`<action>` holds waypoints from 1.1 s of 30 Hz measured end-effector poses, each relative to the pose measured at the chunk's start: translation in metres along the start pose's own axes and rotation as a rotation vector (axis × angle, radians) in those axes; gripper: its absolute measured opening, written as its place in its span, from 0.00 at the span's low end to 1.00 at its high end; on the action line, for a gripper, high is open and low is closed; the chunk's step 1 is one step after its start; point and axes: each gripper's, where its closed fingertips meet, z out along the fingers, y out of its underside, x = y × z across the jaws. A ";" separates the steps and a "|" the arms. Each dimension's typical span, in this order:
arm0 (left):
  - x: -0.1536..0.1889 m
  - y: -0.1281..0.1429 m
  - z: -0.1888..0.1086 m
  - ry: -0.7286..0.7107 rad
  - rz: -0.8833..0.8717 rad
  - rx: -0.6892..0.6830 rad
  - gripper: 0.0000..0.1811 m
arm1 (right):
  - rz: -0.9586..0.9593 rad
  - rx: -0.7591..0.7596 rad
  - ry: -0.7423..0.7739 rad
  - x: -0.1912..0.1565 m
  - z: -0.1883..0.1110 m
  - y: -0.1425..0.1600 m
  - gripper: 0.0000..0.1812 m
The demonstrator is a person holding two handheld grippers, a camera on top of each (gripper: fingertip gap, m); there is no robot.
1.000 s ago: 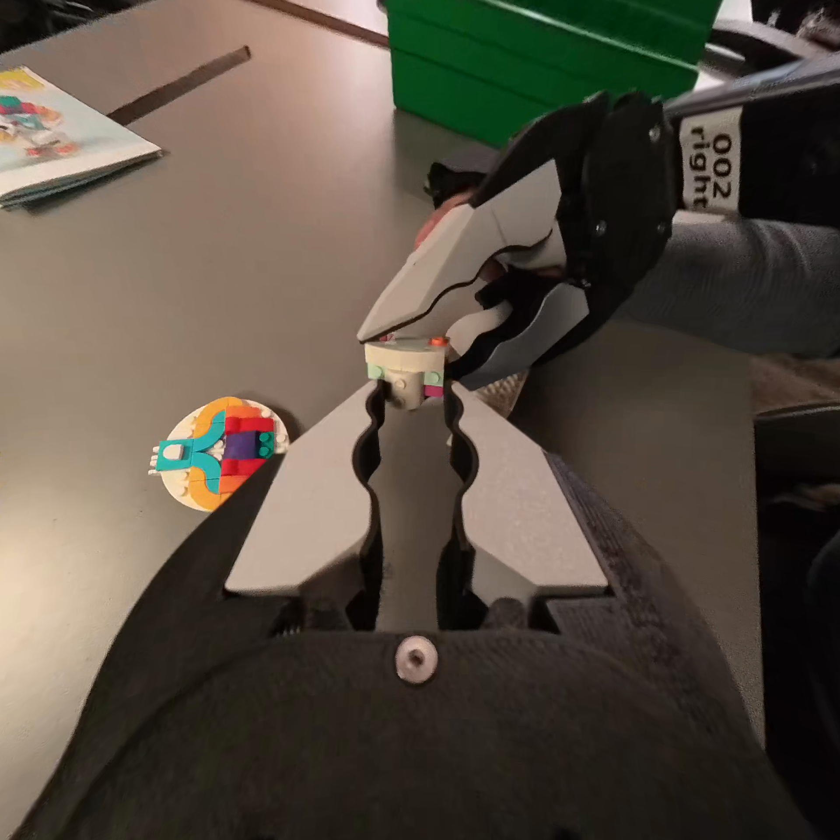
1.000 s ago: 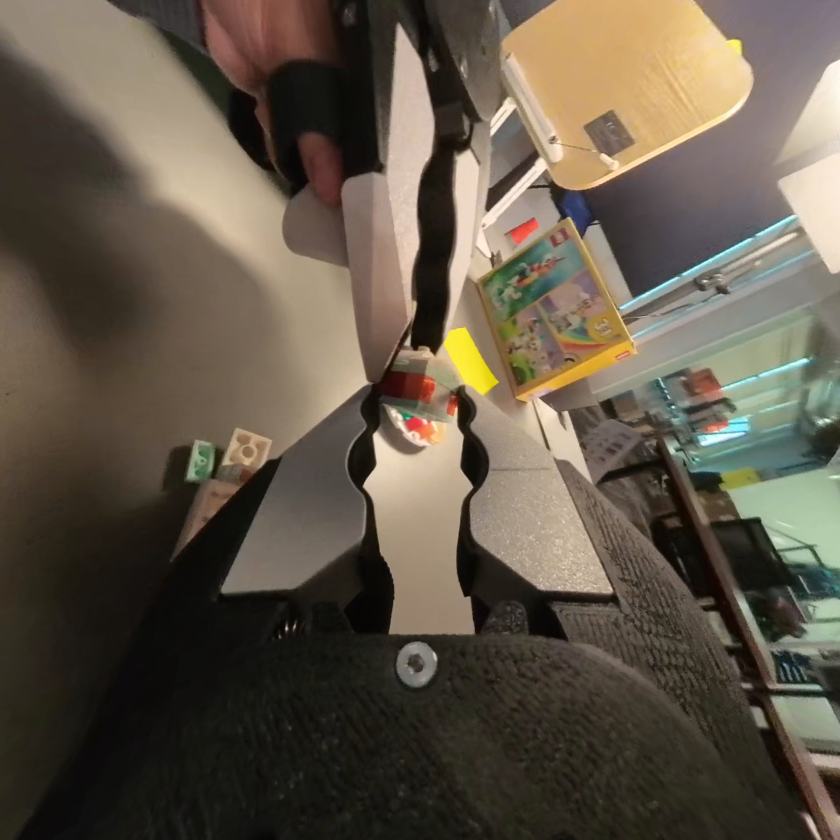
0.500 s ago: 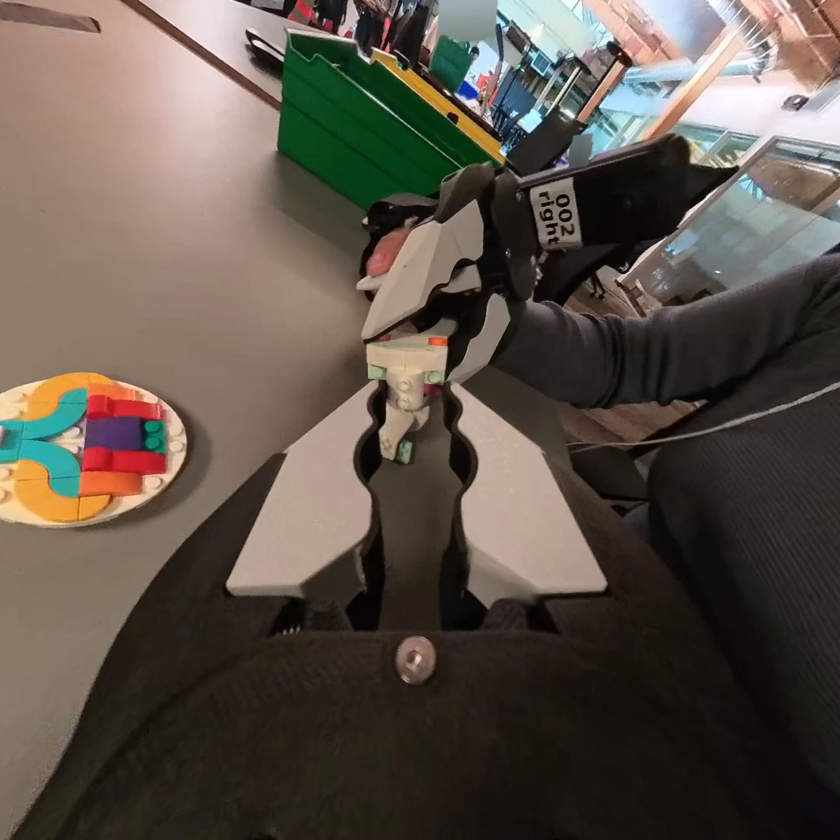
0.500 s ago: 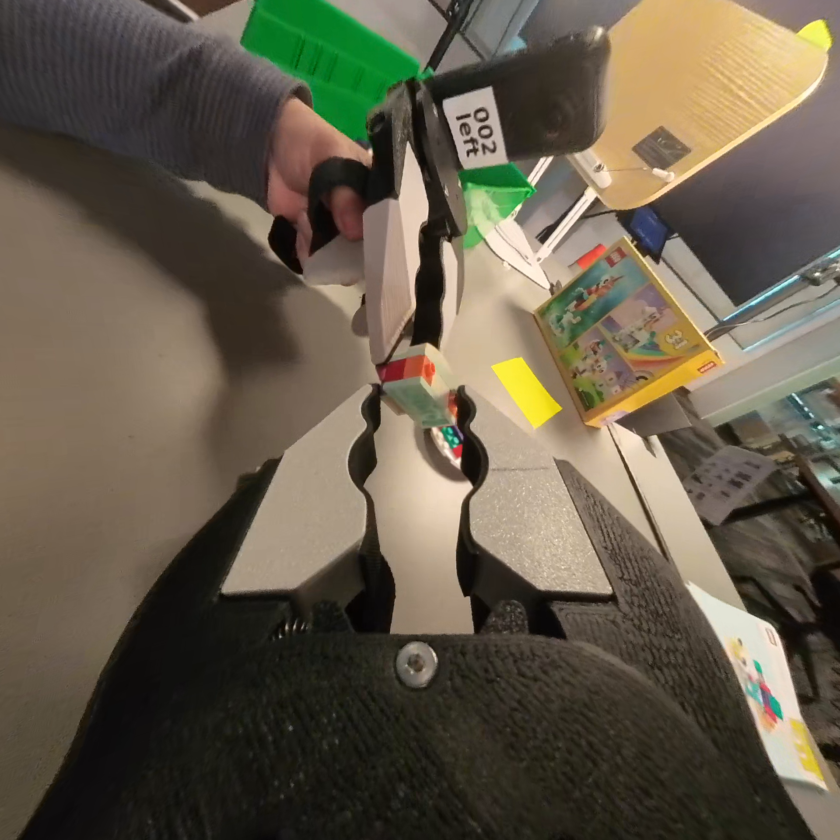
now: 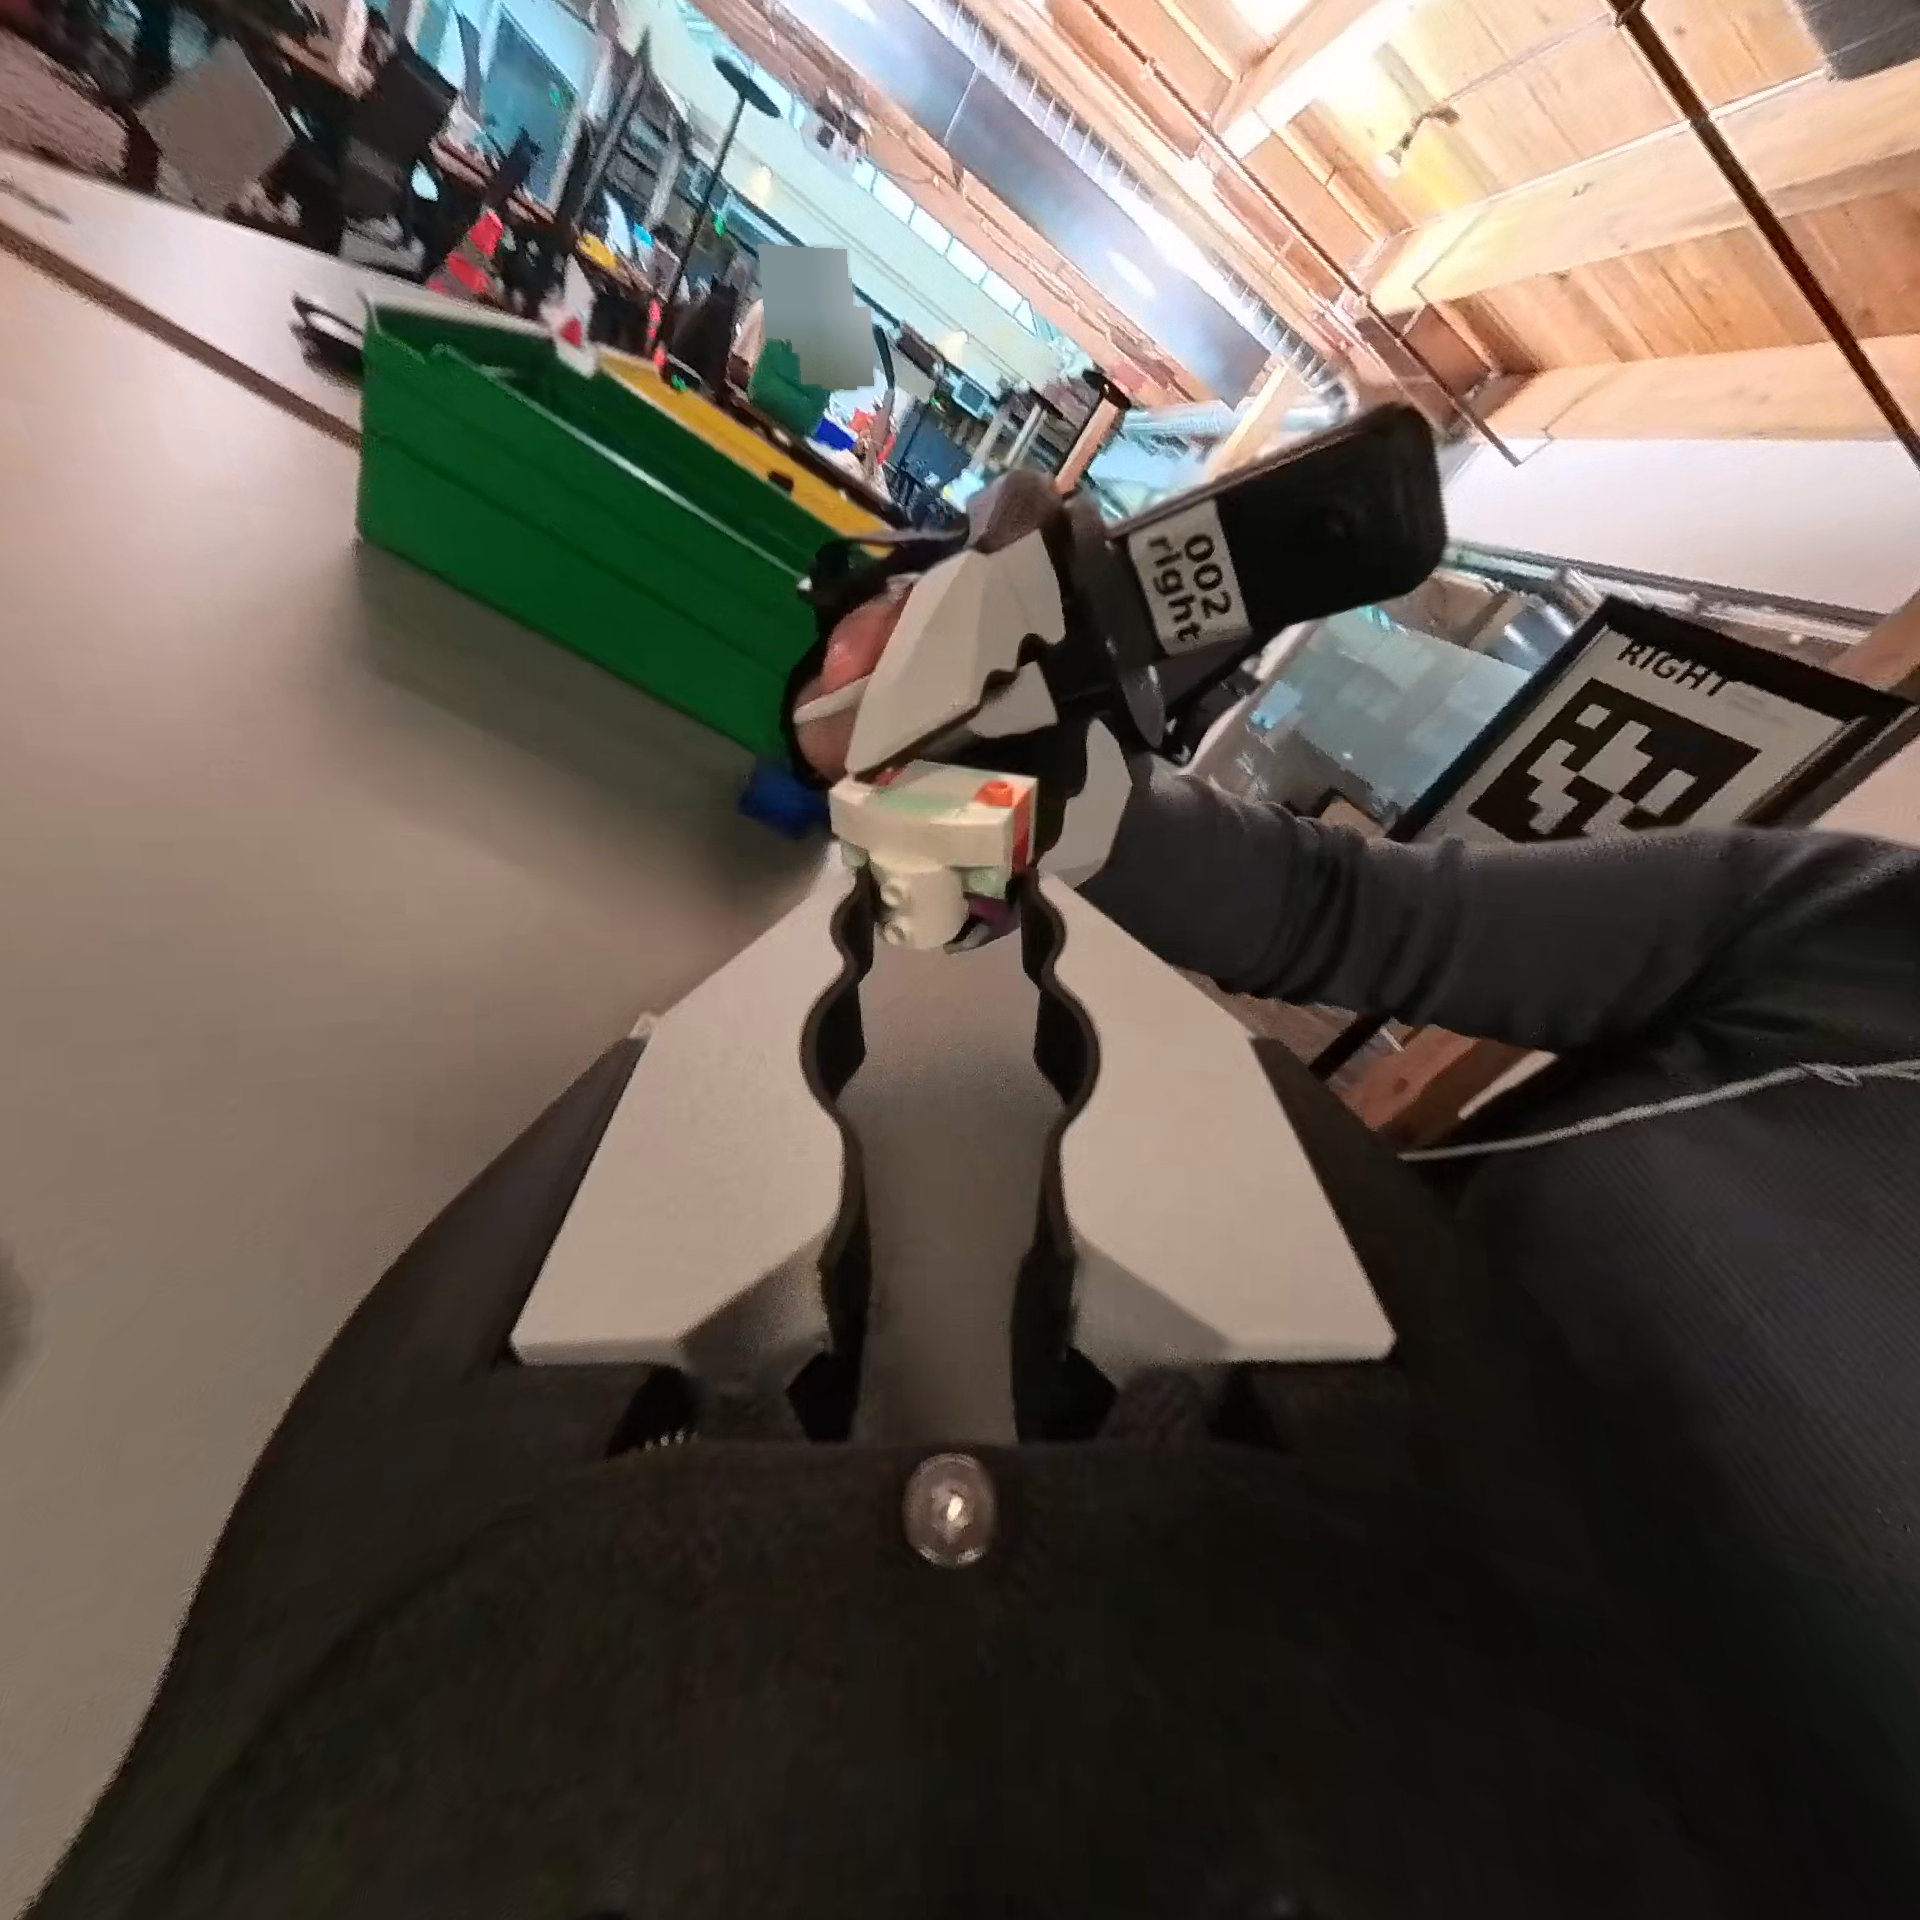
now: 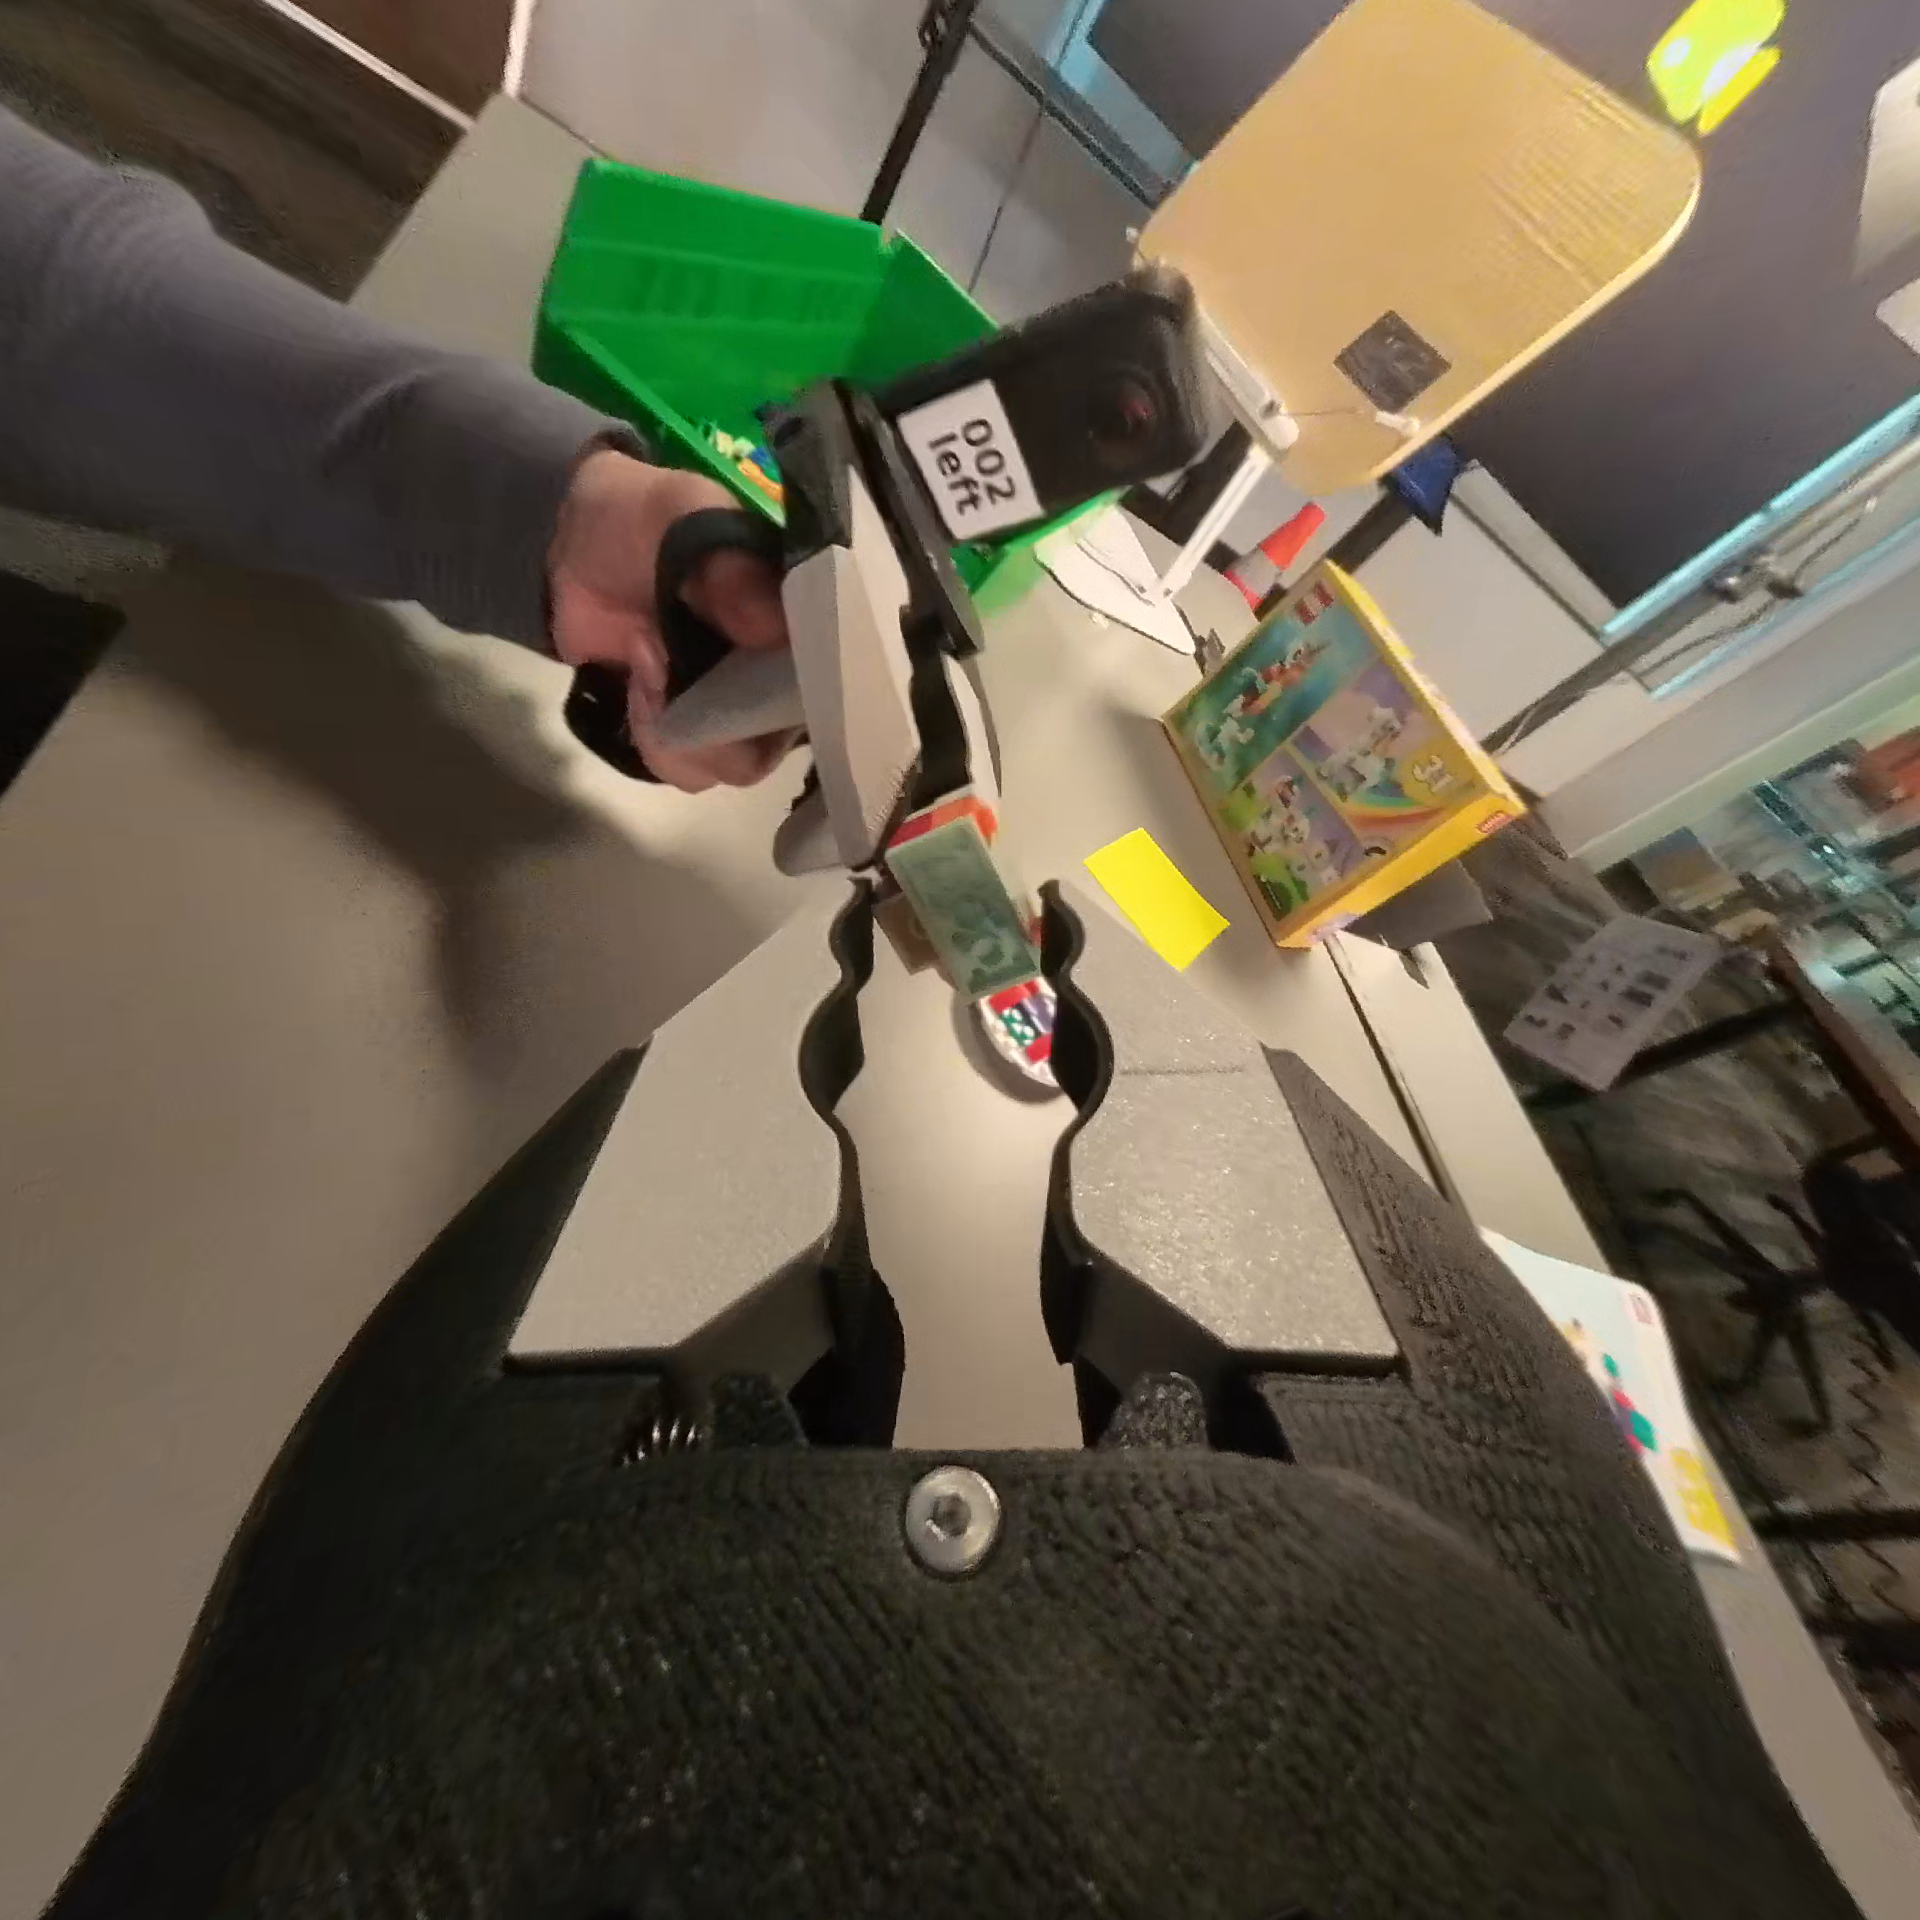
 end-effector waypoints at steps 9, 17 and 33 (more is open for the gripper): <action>0.027 -0.002 -0.002 -0.099 -0.024 0.042 0.15 | -0.086 -0.138 0.003 -0.013 -0.007 -0.023 0.14; 0.051 0.002 0.011 -0.170 0.048 -0.033 0.14 | -0.188 -0.236 -0.008 -0.025 -0.029 -0.037 0.14; 0.050 0.020 0.108 -0.239 0.145 -0.234 0.14 | -0.342 -0.361 0.053 -0.030 -0.121 0.003 0.14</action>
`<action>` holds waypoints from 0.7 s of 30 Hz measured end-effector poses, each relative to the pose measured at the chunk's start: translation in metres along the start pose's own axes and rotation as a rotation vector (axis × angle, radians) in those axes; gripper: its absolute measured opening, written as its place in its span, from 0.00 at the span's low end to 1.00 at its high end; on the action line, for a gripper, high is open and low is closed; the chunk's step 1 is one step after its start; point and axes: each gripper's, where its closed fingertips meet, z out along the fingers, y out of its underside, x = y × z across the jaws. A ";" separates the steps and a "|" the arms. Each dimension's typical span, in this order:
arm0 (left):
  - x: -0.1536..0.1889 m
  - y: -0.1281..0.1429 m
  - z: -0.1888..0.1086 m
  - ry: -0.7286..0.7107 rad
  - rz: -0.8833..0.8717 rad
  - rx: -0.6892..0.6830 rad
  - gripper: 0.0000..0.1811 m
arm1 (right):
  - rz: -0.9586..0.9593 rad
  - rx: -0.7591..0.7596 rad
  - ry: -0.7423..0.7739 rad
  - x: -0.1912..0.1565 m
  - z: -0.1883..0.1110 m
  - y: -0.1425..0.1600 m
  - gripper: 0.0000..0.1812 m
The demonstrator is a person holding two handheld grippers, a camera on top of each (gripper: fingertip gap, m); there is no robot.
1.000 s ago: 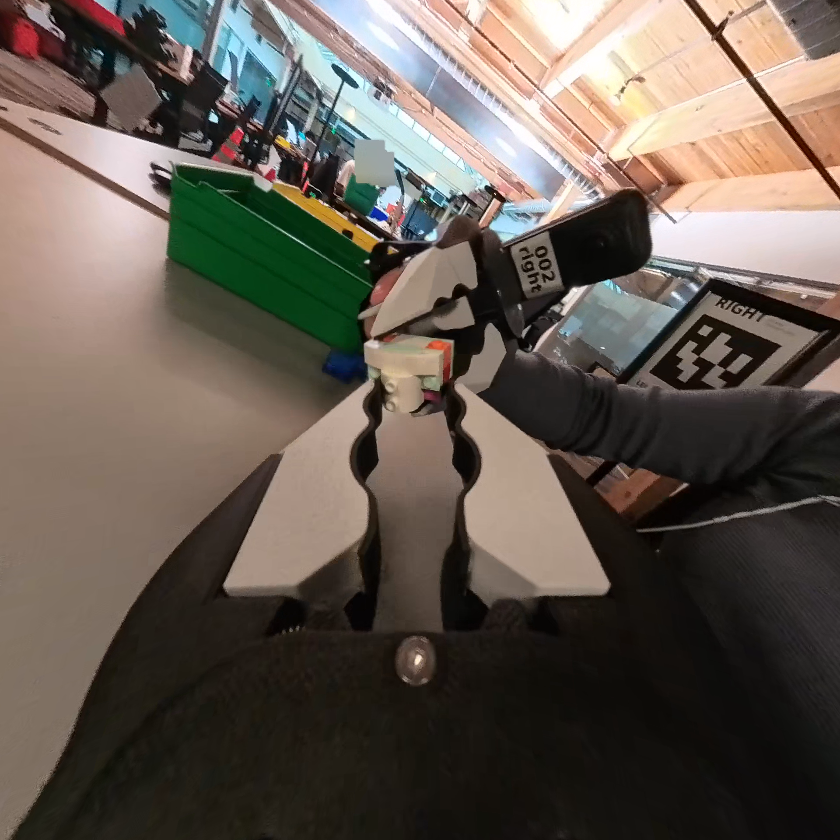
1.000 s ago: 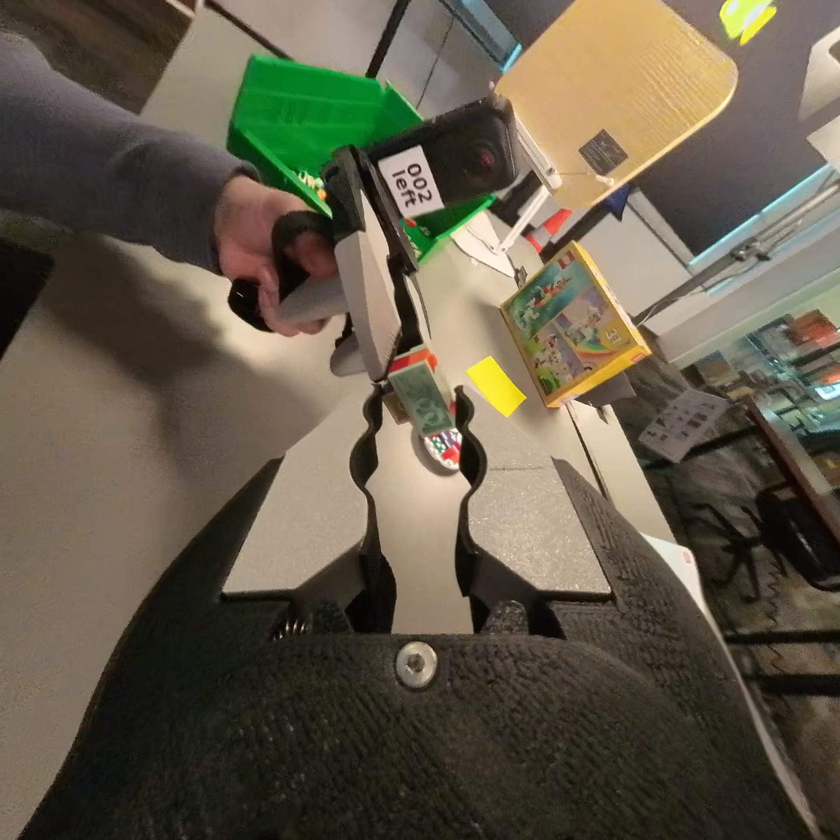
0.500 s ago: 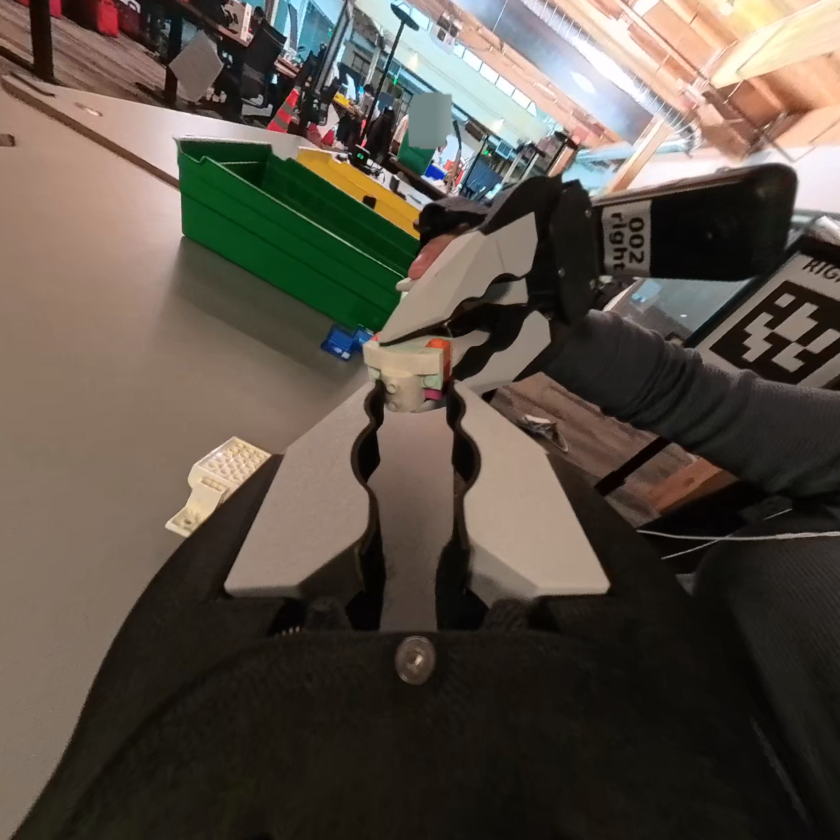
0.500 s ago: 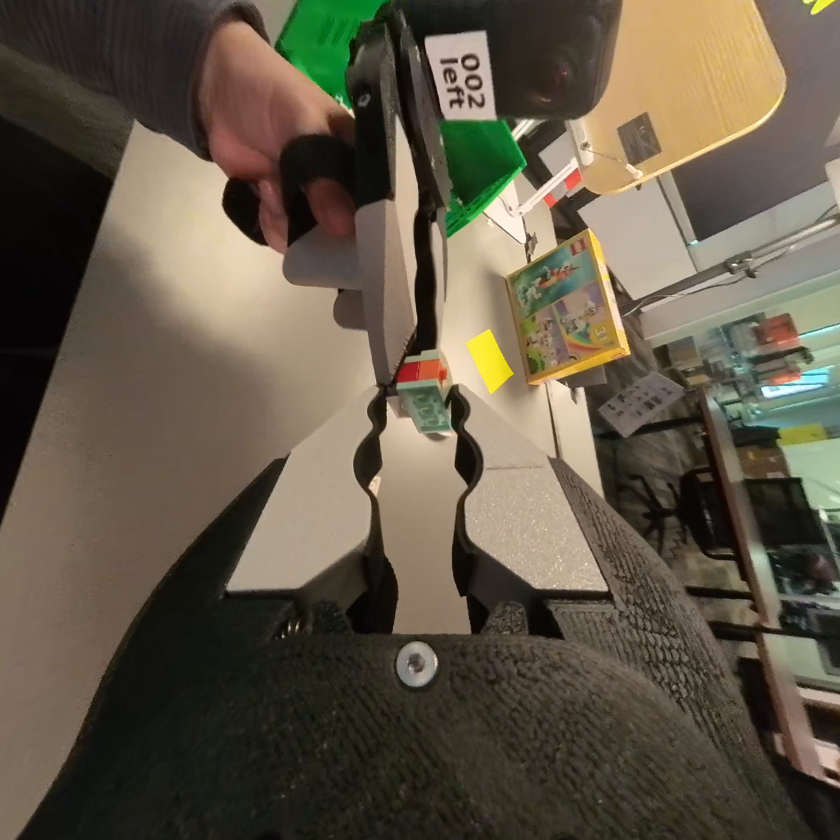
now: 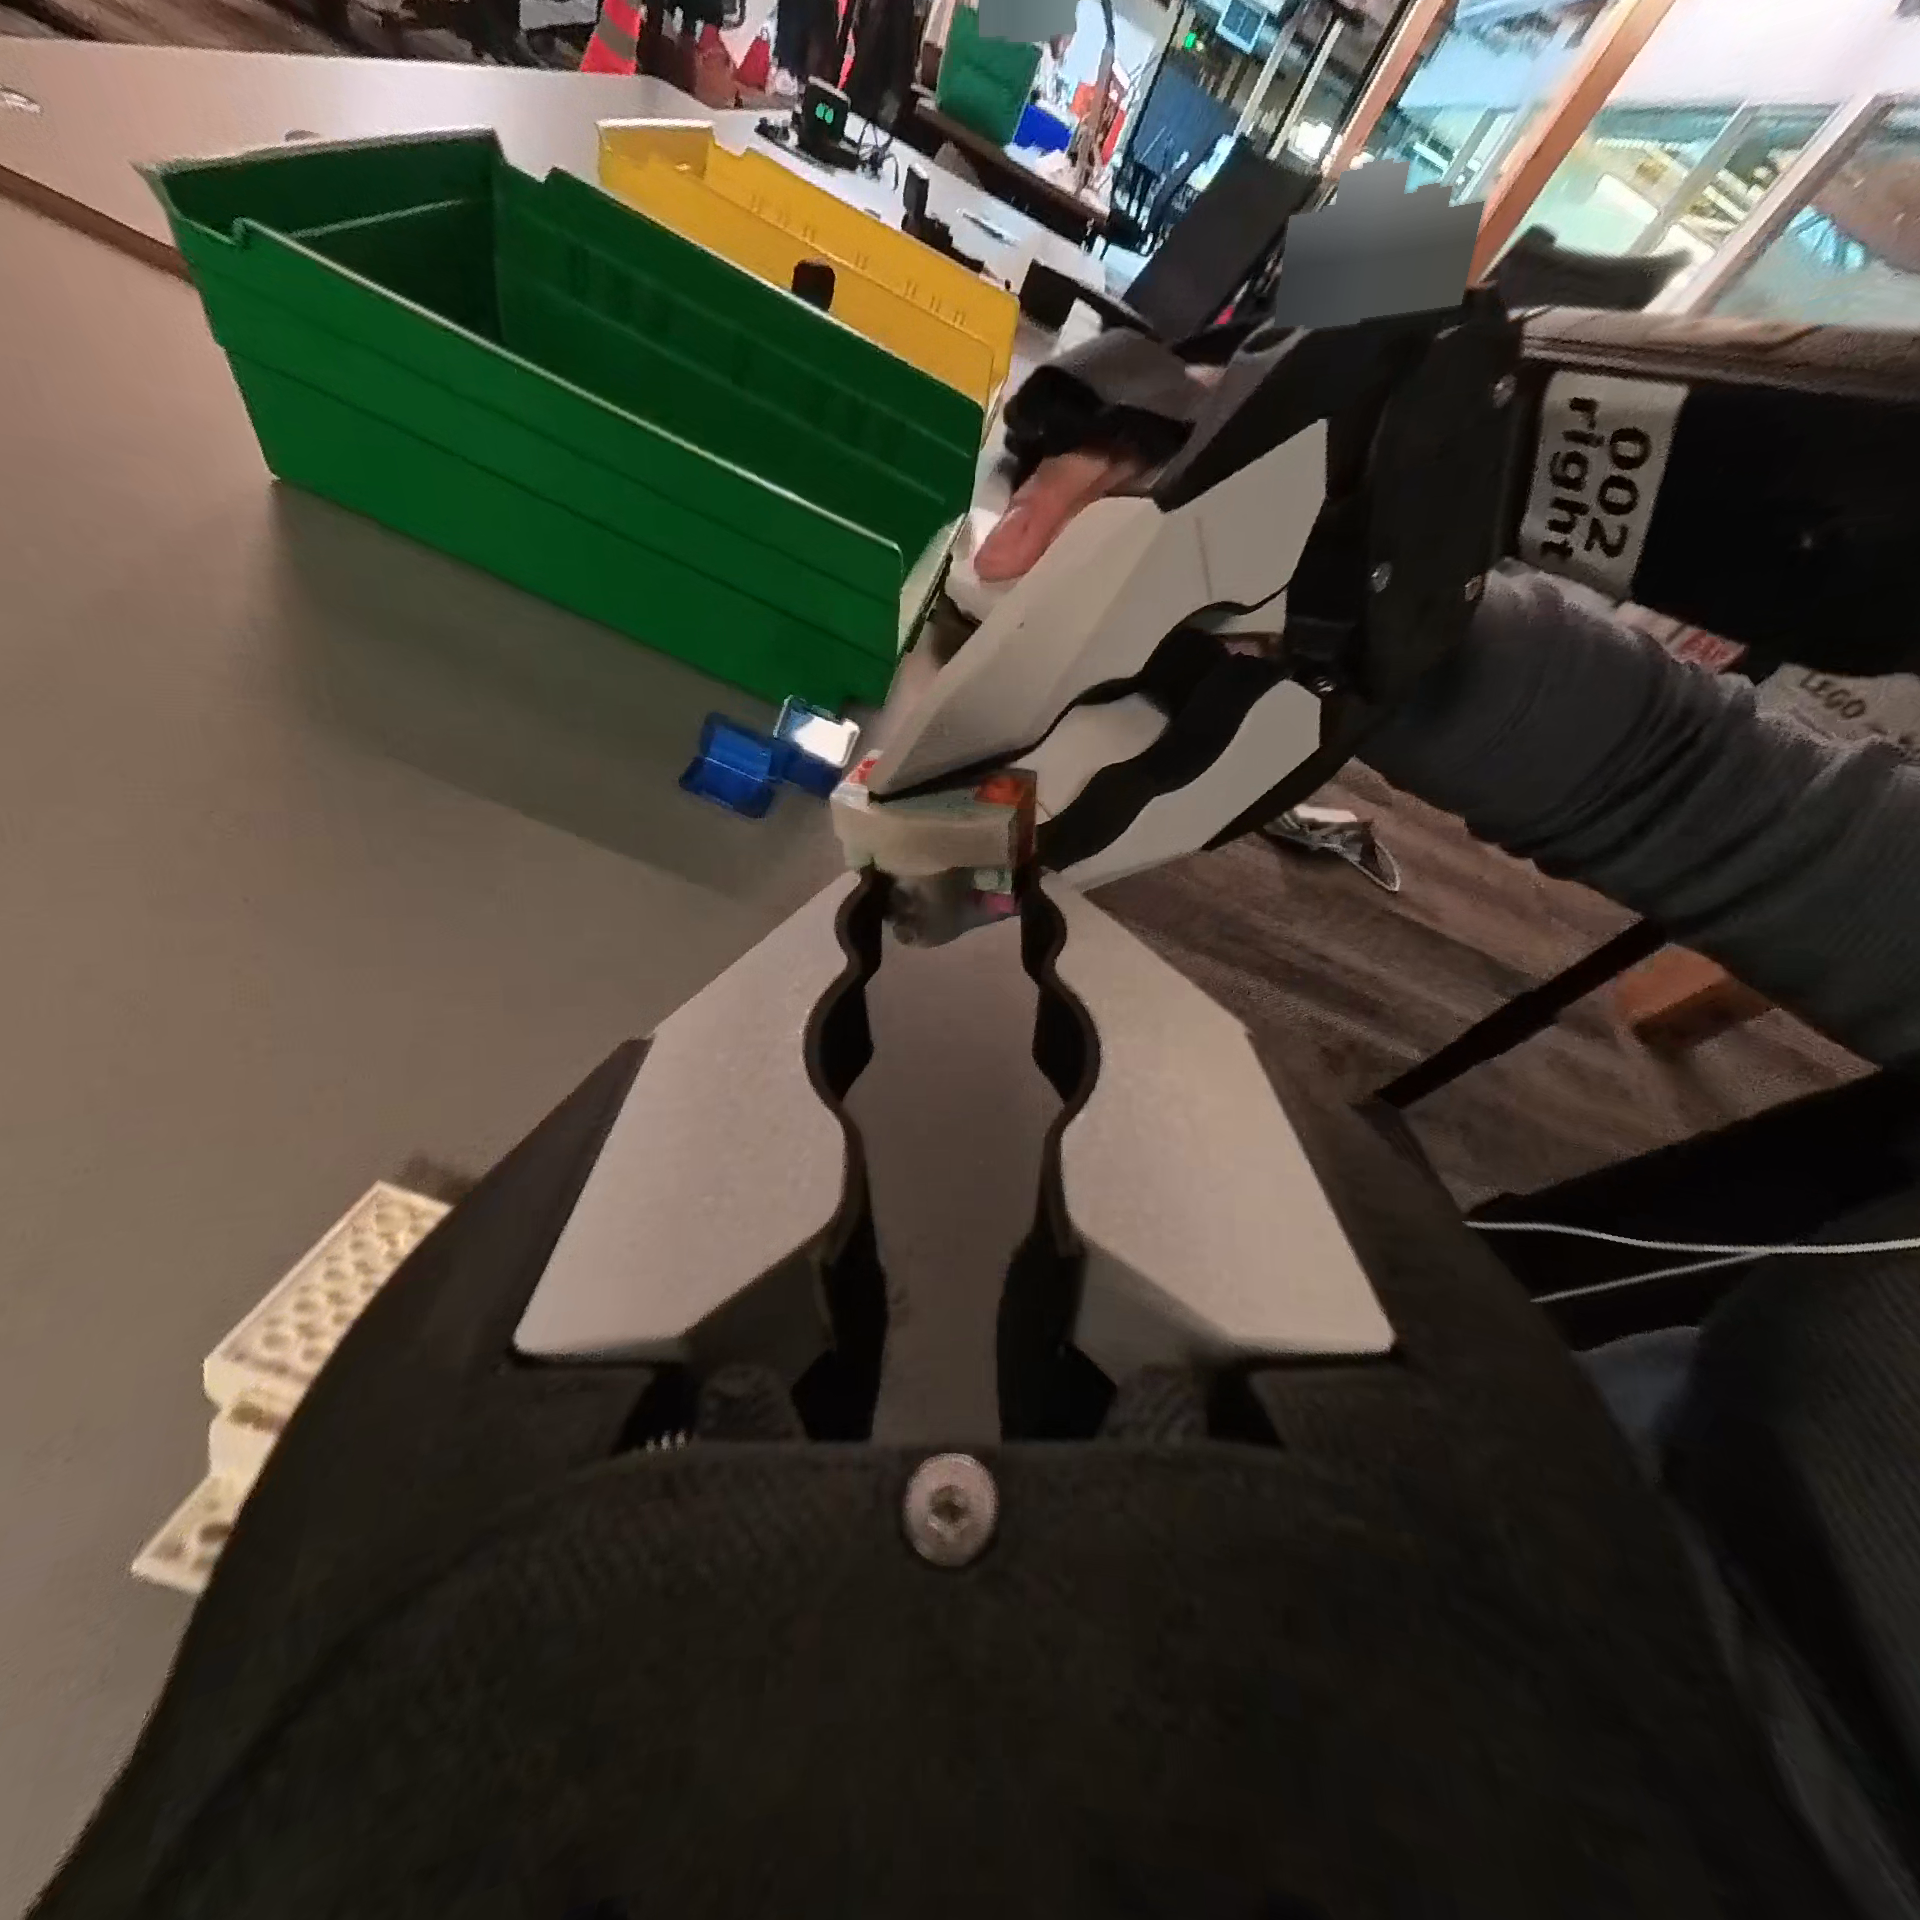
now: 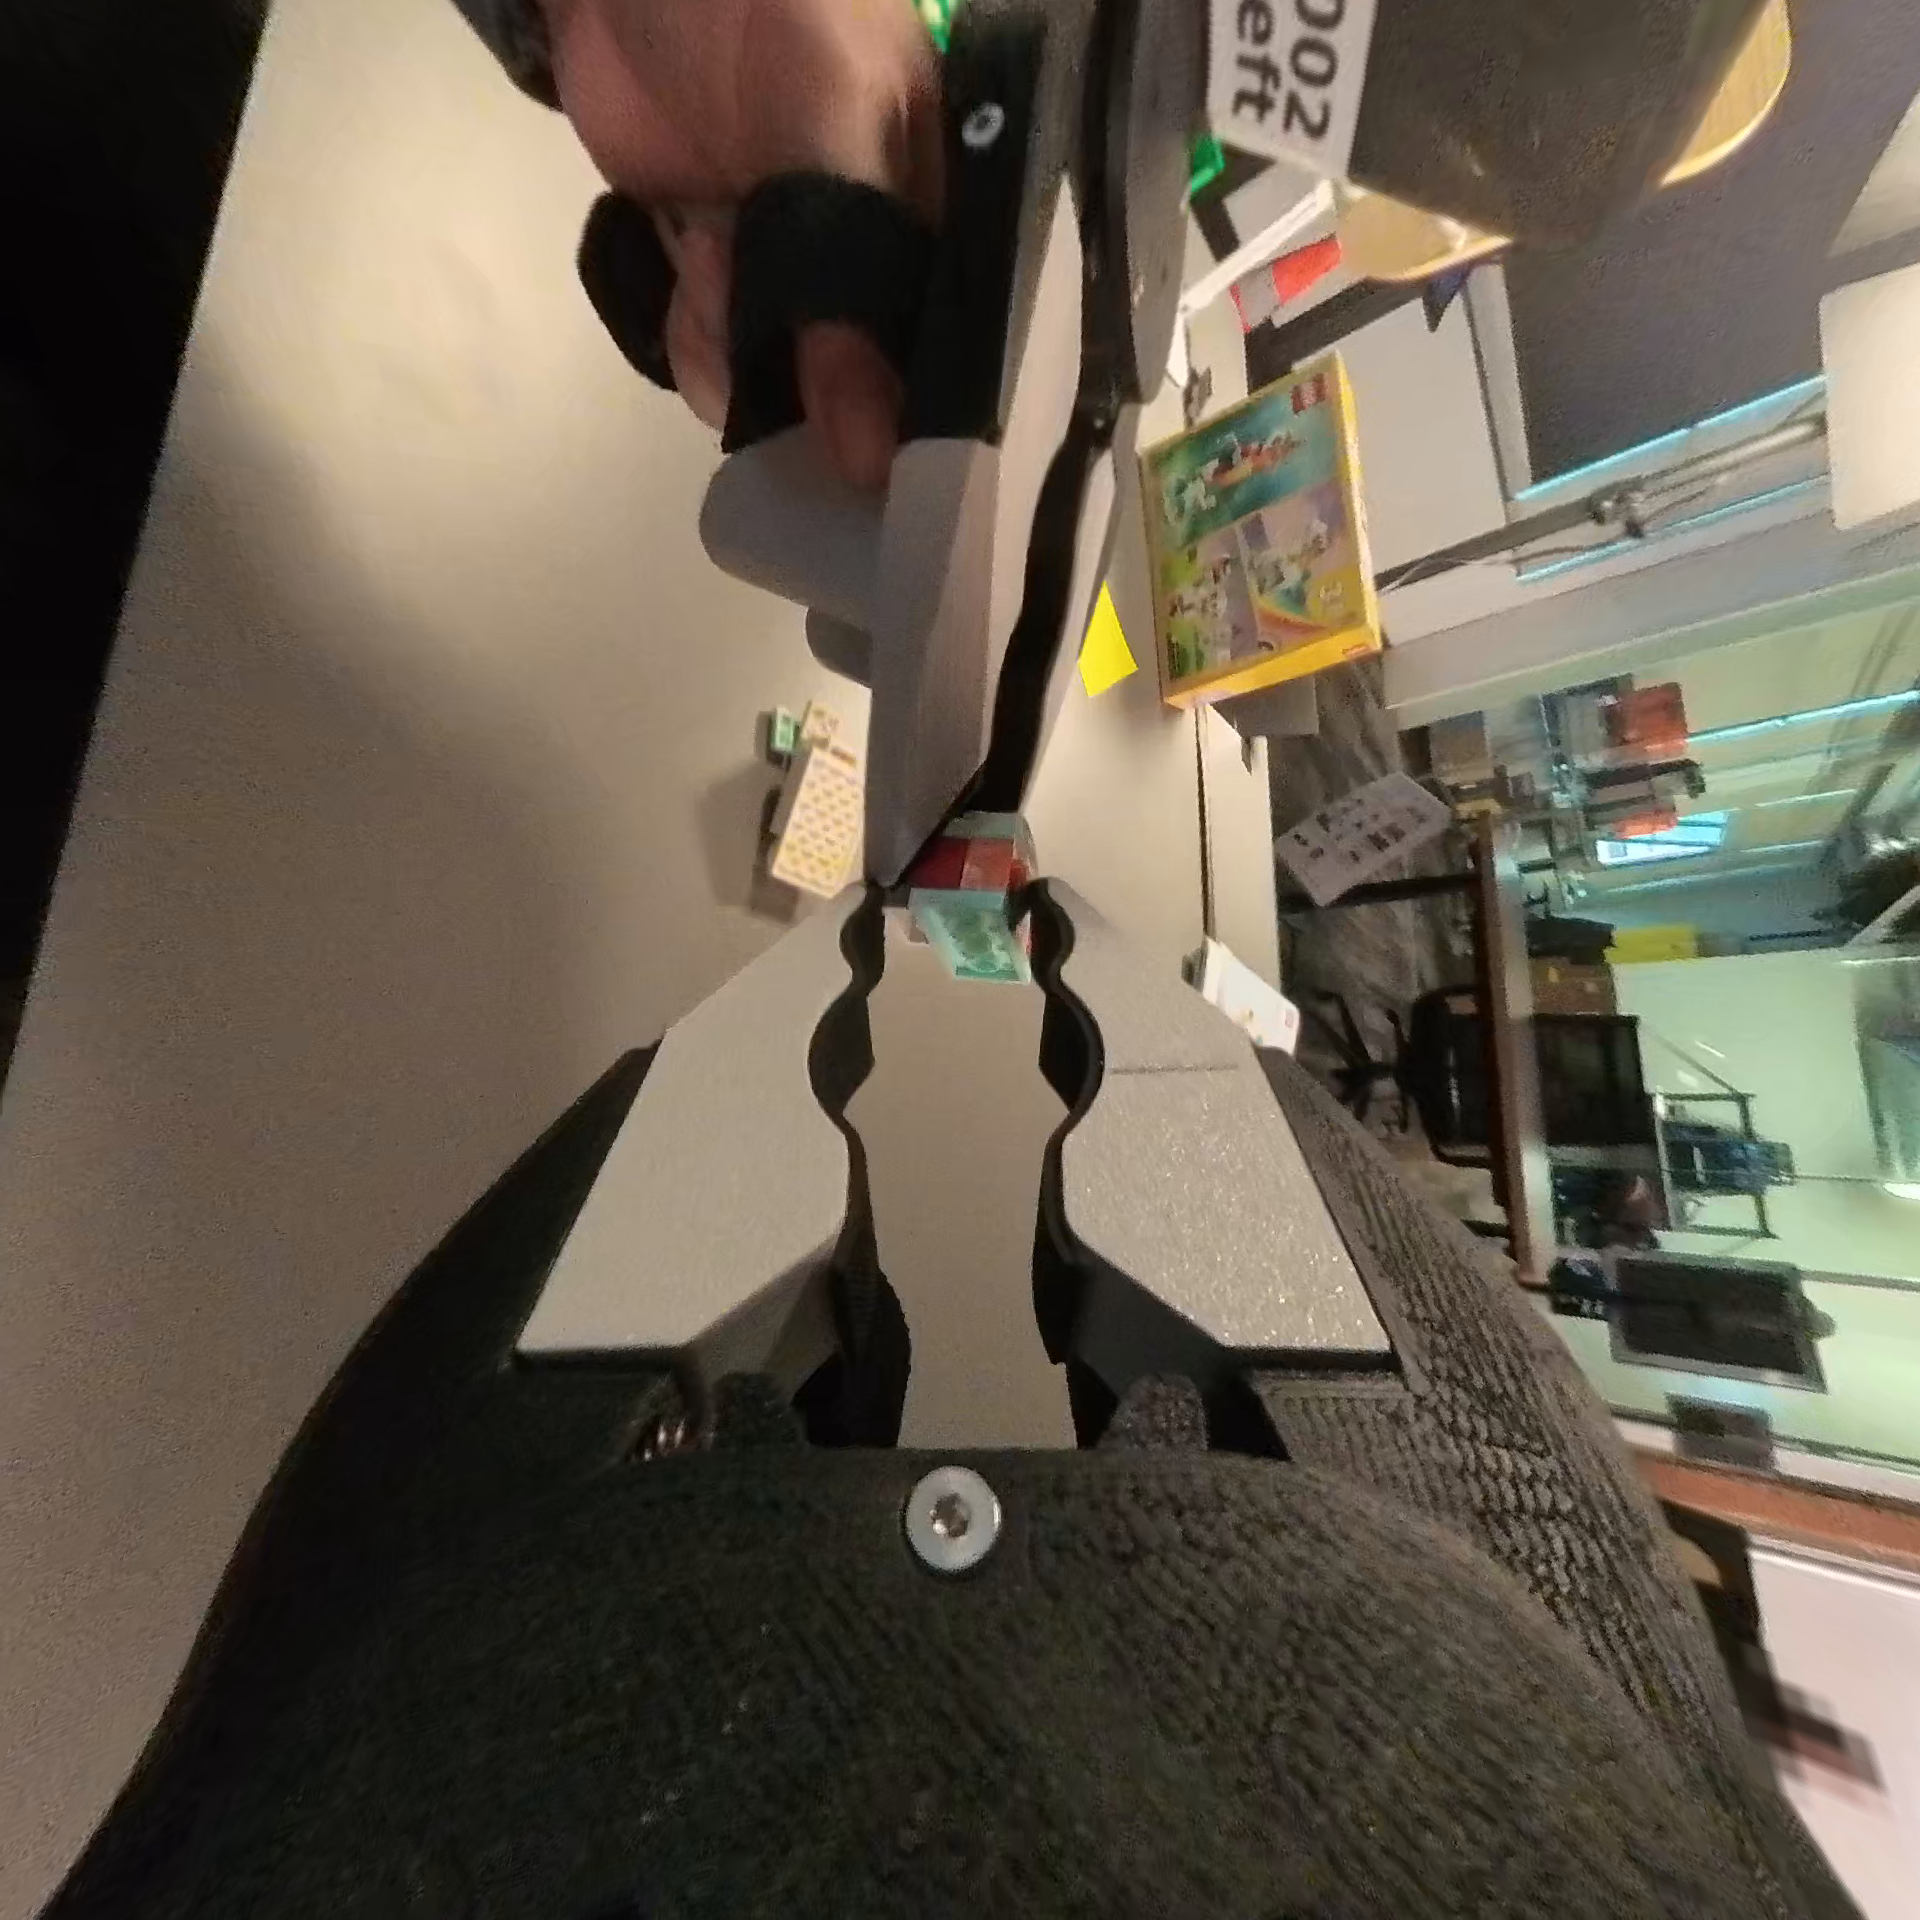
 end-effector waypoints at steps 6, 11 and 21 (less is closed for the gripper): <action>0.002 -0.001 0.035 0.035 -0.008 -0.076 0.14 | 0.007 0.018 0.017 -0.007 -0.020 0.026 0.14; 0.007 -0.001 0.061 0.080 -0.010 -0.078 0.14 | 0.020 0.021 0.032 -0.014 -0.037 0.043 0.14; -0.073 0.018 0.011 -0.278 0.078 -0.178 0.14 | -0.069 -0.130 0.265 0.006 0.055 0.052 0.13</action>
